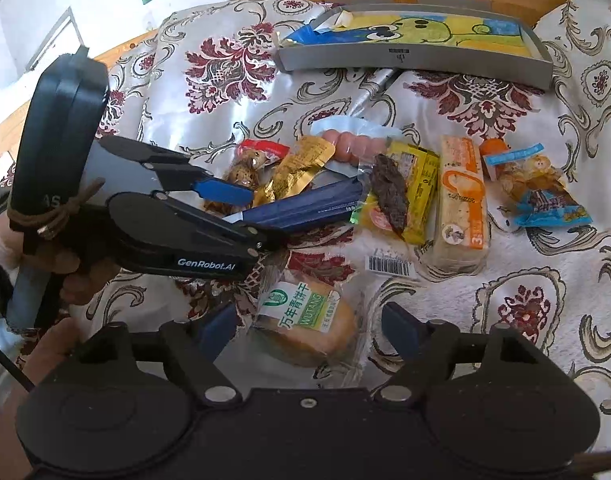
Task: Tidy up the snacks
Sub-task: 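Lower left tool onto the blue stick snack and close while right tool approaches the round biscuit, then close right tool on the round wrapped biscuit while left tool lifts the blue stick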
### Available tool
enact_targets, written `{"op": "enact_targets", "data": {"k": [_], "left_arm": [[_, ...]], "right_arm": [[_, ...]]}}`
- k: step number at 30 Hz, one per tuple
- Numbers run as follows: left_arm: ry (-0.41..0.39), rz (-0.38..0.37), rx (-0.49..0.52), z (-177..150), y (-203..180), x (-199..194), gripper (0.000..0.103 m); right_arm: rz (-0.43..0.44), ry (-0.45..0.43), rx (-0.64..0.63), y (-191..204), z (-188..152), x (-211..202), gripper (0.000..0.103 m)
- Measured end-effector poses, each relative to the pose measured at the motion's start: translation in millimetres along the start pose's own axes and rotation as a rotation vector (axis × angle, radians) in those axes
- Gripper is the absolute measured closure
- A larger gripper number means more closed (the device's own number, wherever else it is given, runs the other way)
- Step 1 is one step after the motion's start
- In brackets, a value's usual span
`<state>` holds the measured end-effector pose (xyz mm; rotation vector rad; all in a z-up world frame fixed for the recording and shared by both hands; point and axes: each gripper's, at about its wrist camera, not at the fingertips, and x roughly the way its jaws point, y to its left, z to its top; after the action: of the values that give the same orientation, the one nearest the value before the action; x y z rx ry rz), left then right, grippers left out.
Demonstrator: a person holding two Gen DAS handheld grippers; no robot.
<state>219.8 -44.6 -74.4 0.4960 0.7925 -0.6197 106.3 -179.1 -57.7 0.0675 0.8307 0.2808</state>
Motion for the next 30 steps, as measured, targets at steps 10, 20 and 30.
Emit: {"op": "enact_targets", "data": {"k": [10, 20, 30], "left_arm": [[0.048, -0.018, 0.001, 6, -1, 8, 0.054], [0.087, -0.012, 0.013, 6, -6, 7, 0.068], [0.125, 0.035, -0.093, 6, -9, -3, 0.075]], "right_arm": [[-0.007, 0.031, 0.040, -2, 0, 7, 0.030], [-0.013, 0.035, 0.024, 0, 0, 7, 0.039], [-0.013, 0.032, 0.001, 2, -1, 6, 0.049]]}}
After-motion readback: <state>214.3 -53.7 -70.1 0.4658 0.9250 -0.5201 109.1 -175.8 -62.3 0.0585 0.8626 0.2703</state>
